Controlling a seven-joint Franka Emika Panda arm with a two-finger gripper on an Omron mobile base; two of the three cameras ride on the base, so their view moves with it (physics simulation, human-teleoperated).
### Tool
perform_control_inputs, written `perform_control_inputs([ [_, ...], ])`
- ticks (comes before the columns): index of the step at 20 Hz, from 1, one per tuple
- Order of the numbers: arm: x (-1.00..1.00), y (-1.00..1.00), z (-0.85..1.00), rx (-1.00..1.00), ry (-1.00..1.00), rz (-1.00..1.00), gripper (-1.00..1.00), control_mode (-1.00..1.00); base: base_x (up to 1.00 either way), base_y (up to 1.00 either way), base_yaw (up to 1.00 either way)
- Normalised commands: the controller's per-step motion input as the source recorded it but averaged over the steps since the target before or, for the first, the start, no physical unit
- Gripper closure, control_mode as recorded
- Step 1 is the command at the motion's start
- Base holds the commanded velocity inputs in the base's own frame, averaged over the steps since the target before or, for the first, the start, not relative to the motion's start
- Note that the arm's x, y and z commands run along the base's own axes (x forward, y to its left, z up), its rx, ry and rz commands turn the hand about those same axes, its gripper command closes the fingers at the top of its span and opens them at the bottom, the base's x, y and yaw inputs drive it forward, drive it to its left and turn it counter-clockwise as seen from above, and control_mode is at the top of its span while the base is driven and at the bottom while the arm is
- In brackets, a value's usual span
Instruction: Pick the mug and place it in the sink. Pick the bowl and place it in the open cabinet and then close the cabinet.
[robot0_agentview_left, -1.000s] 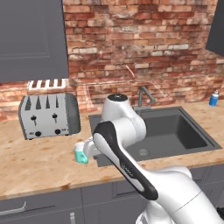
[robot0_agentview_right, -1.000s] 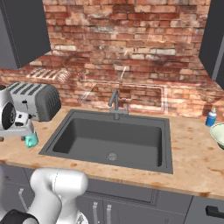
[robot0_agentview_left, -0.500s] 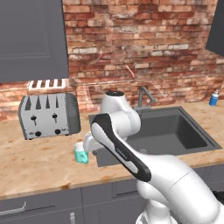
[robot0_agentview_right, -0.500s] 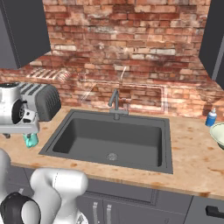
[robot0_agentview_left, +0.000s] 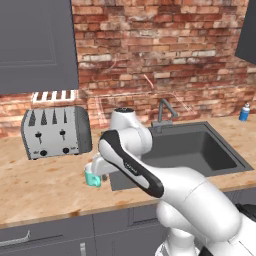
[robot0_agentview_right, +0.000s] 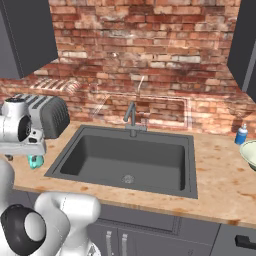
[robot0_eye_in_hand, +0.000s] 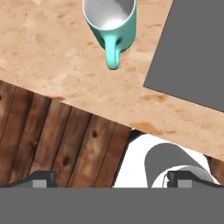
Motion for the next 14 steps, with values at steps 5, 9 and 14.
perform_control_inputs([
  [5, 0.19, 0.03, -0.27, 0.00, 0.06, 0.00, -1.00, -1.00, 0.00, 0.00, 0.00],
  [9, 0.19, 0.12, -0.31, 0.00, 0.03, 0.00, -1.00, -1.00, 0.00, 0.00, 0.00],
  [14, 0.06, 0.11, -0.12, 0.00, 0.00, 0.00, -1.00, -1.00, 0.00, 0.00, 0.00],
])
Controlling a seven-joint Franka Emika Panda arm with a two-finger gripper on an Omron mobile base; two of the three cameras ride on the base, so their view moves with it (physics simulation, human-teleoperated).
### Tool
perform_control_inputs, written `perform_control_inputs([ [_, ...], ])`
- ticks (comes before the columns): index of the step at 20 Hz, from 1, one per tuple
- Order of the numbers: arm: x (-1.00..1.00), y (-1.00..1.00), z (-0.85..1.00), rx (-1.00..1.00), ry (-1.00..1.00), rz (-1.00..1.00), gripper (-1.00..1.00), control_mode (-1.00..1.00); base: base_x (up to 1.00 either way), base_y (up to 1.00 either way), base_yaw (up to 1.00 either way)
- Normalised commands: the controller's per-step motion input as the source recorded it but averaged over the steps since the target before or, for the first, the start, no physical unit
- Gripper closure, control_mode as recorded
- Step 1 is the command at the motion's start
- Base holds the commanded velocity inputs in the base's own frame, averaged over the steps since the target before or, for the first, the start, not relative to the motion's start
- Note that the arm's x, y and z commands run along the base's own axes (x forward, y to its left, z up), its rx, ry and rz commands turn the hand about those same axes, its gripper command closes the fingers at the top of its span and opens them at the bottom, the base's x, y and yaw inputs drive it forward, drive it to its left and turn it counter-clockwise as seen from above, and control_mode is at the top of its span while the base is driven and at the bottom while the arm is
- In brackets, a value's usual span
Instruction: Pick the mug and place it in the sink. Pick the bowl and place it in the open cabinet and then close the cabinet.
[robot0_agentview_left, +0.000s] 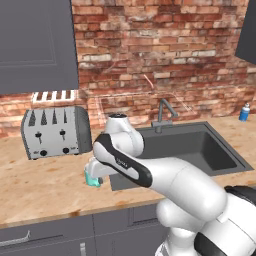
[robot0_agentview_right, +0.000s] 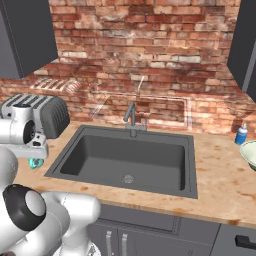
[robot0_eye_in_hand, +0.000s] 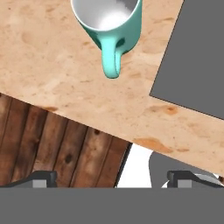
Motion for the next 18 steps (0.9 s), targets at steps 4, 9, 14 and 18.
perform_control_inputs([
  [4, 0.00, 0.15, -0.08, 0.00, 0.00, 0.00, -1.00, -1.00, 0.00, 0.00, 0.00],
  [9, 0.03, 0.04, -0.07, 0.00, 0.00, 0.00, -1.00, -1.00, 0.00, 0.00, 0.00],
  [14, 0.13, 0.04, -0.07, 0.00, 0.00, 0.00, -1.00, -1.00, 0.00, 0.00, 0.00],
  [18, 0.20, 0.00, 0.00, -0.01, 0.00, 0.00, -1.00, -1.00, 0.00, 0.00, 0.00],
])
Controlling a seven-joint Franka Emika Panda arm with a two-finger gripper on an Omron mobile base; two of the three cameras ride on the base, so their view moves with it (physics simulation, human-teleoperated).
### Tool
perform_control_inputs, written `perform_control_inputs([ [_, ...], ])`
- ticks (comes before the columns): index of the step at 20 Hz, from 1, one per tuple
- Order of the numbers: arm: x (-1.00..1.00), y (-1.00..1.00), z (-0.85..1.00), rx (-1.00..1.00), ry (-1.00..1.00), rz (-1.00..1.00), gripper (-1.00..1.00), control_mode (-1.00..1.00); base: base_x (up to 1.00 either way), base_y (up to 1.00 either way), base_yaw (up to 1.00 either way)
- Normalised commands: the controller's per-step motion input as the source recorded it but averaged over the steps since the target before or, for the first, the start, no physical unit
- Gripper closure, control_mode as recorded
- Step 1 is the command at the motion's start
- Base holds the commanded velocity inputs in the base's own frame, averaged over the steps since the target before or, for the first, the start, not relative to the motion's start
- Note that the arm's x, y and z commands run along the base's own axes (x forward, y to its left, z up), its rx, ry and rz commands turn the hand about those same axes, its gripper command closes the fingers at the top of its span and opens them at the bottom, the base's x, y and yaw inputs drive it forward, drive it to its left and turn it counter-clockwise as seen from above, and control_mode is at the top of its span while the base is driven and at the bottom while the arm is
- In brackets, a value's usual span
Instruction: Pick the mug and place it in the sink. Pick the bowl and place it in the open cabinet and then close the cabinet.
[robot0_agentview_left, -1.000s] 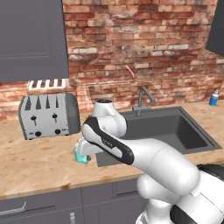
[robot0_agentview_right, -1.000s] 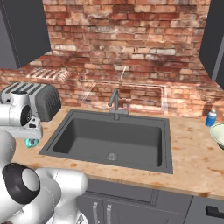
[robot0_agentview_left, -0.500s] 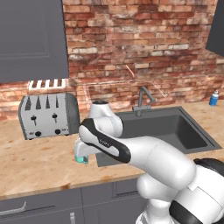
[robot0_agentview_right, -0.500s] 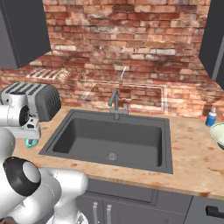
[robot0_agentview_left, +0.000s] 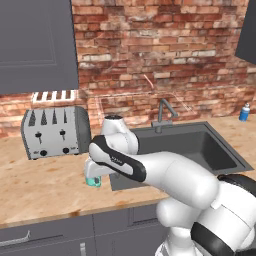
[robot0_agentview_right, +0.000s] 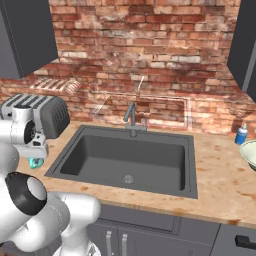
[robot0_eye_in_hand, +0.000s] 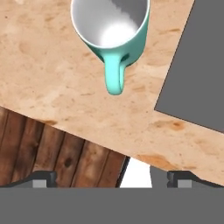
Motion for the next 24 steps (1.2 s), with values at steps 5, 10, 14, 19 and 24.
perform_control_inputs([
  [5, 0.23, 0.04, -0.07, -0.02, 0.00, 0.00, -1.00, -1.00, 0.00, 0.00, 0.00],
  [10, 0.23, 0.08, -0.18, -0.01, 0.00, 0.00, -1.00, -1.00, 0.00, 0.00, 0.00],
  [14, 0.20, 0.13, -0.21, -0.02, 0.00, 0.00, -1.00, -1.00, 0.00, 0.00, 0.00],
  [19, 0.15, 0.17, -0.19, -0.02, 0.00, 0.00, -1.00, -1.00, 0.00, 0.00, 0.00],
  [24, 0.12, 0.11, -0.17, 0.00, 0.00, 0.00, -1.00, -1.00, 0.00, 0.00, 0.00],
])
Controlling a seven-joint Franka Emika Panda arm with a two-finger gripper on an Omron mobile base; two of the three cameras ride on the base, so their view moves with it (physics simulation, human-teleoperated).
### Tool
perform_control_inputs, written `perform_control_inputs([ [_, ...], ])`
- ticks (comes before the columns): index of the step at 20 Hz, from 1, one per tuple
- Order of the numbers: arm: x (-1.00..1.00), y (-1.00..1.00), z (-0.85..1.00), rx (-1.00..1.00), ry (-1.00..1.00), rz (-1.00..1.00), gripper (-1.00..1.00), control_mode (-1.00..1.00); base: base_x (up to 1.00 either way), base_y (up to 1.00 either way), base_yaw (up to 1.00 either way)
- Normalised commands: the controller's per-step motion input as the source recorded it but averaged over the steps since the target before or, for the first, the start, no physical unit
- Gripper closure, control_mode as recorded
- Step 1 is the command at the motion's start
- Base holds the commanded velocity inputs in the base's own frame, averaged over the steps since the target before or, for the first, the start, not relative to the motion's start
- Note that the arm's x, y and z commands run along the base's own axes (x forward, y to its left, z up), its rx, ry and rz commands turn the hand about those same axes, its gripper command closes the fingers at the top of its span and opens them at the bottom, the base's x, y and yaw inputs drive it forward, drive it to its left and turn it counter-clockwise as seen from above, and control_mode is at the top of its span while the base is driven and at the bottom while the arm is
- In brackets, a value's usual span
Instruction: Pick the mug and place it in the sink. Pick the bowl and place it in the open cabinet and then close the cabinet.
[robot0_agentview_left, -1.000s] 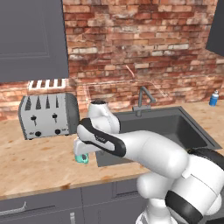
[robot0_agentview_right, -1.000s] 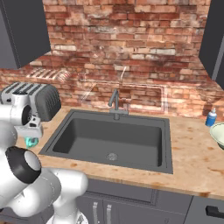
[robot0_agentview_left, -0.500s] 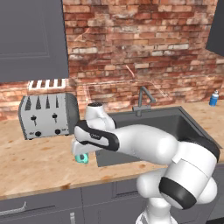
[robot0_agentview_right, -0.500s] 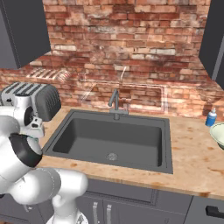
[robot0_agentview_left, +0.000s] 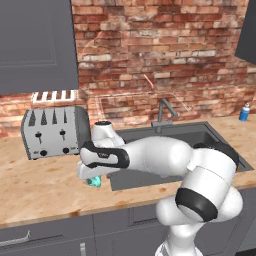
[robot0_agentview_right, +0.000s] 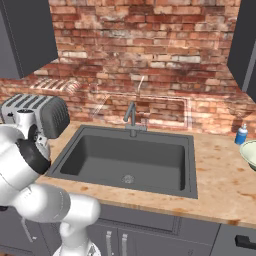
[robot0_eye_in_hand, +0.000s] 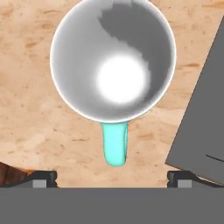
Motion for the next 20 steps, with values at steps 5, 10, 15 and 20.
perform_control_inputs([
  [5, 0.14, 0.04, -0.15, 0.00, 0.00, 0.00, -1.00, -1.00, 0.00, 0.00, 0.00],
  [10, 0.23, 0.05, -0.19, -0.01, 0.00, 0.00, -1.00, -1.00, 0.00, 0.00, 0.00],
  [15, 0.18, 0.13, -0.17, 0.00, 0.00, 0.00, -1.00, -1.00, 0.00, 0.00, 0.00],
  [20, 0.06, 0.17, -0.07, 0.00, 0.00, 0.00, 1.00, -1.00, 0.00, 0.00, 0.00],
])
